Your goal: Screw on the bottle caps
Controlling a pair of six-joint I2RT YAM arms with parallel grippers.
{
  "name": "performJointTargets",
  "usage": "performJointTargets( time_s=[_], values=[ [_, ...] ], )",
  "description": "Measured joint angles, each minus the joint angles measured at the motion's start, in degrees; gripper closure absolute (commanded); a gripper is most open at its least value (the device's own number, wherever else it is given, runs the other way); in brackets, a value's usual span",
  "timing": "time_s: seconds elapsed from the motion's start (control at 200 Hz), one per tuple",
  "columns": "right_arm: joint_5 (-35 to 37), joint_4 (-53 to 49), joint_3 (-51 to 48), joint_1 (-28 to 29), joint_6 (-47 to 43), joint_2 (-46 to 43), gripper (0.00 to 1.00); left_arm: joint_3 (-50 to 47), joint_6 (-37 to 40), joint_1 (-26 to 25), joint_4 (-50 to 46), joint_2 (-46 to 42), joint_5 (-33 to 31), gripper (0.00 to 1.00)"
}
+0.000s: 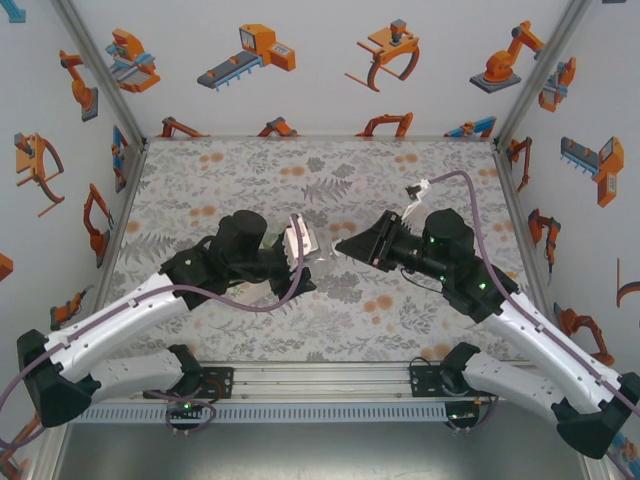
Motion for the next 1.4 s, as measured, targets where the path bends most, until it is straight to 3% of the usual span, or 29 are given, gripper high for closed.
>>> performJointTargets(
  time_s=[0.355, 0.451, 0.531, 0.586, 0.981, 1.092, 1.162, 1.262, 1.397],
  values=[
    [1.25, -2.34, -0.04, 0.02, 8.96, 1.22, 1.00, -0.46, 0.00, 0.02, -0.31, 0.52, -1.60, 1.00],
    [1.20, -1.95, -0.15, 0.00, 9.35, 1.64, 0.78, -0.66, 0.00, 0.07, -0.28, 0.50, -1.92, 1.00],
    [1.03, -1.46, -0.26, 0.00, 9.51, 2.25, 0.65, -0.81, -0.02, 0.20, -0.39, 0.50, -2.32, 1.00],
    [0.87, -1.05, -0.26, 0.00, 9.55, 2.71, 0.61, -0.94, 0.00, 0.35, -0.50, 0.50, -2.54, 1.00],
    [0.35, 0.17, -0.26, 0.00, 8.92, 4.55, 0.61, -1.03, 0.00, 0.11, -0.96, 0.61, -3.74, 1.00],
    [0.37, 0.15, -0.28, 0.00, 8.50, 4.55, 0.71, -1.03, 0.00, 0.11, -1.01, 0.66, -3.82, 1.00],
    [0.37, 0.07, -0.35, -0.02, 8.15, 4.55, 0.78, -1.03, 0.00, 0.11, -1.14, 0.72, -3.87, 0.85],
    [0.46, -0.17, -0.37, -0.02, 7.50, 4.55, 0.83, -1.03, -0.02, 0.02, -1.18, 0.79, -4.07, 0.56],
    [0.81, -0.35, -0.33, 0.00, 6.21, 4.55, 0.85, -1.03, -0.07, -0.02, -1.22, 0.79, -4.26, 0.33]
  ],
)
